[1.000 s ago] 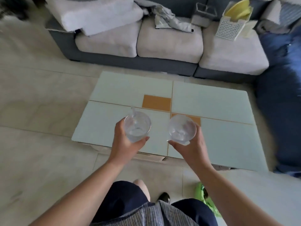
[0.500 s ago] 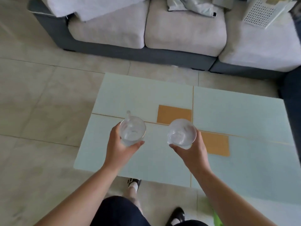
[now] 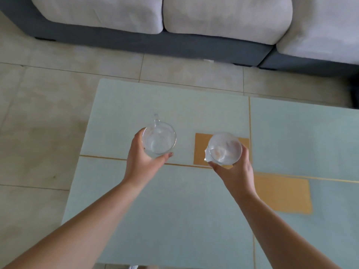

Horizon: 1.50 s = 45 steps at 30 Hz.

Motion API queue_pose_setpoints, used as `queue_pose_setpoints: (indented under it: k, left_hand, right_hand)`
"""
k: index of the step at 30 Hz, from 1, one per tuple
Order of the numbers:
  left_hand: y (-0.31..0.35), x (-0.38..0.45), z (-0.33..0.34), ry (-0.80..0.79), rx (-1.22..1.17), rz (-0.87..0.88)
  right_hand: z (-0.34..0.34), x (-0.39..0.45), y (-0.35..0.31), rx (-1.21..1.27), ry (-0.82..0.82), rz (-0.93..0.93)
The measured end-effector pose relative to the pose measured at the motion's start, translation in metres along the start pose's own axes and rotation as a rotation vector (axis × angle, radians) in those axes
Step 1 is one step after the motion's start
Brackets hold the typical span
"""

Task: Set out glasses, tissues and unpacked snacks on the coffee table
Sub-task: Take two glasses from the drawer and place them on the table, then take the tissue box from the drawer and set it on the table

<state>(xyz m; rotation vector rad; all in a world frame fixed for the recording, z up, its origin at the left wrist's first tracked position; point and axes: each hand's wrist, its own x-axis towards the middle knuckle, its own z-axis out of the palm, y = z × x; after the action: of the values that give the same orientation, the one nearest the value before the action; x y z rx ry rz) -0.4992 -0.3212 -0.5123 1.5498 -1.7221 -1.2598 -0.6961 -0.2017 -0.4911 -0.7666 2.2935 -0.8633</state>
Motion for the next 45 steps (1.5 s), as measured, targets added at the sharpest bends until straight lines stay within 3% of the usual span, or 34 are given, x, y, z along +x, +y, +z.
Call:
queue_pose_setpoints:
  k: [16,34,45]
  left_hand:
    - [-0.041,0.048,0.036,0.008,0.024,-0.01]
    - [-0.056,0.051,0.048,0.021,-0.045,0.005]
    - [-0.05,-0.055,0.027,0.035,-0.167,-0.08]
  right_hand:
    - [0.037,0.075,0.024,0.016,0.034,0.074]
    - [0.04,0.077,0.041,0.084,0.02,0.102]
    - [0.018,0.003,0.081,0.266,0.081,0.059]
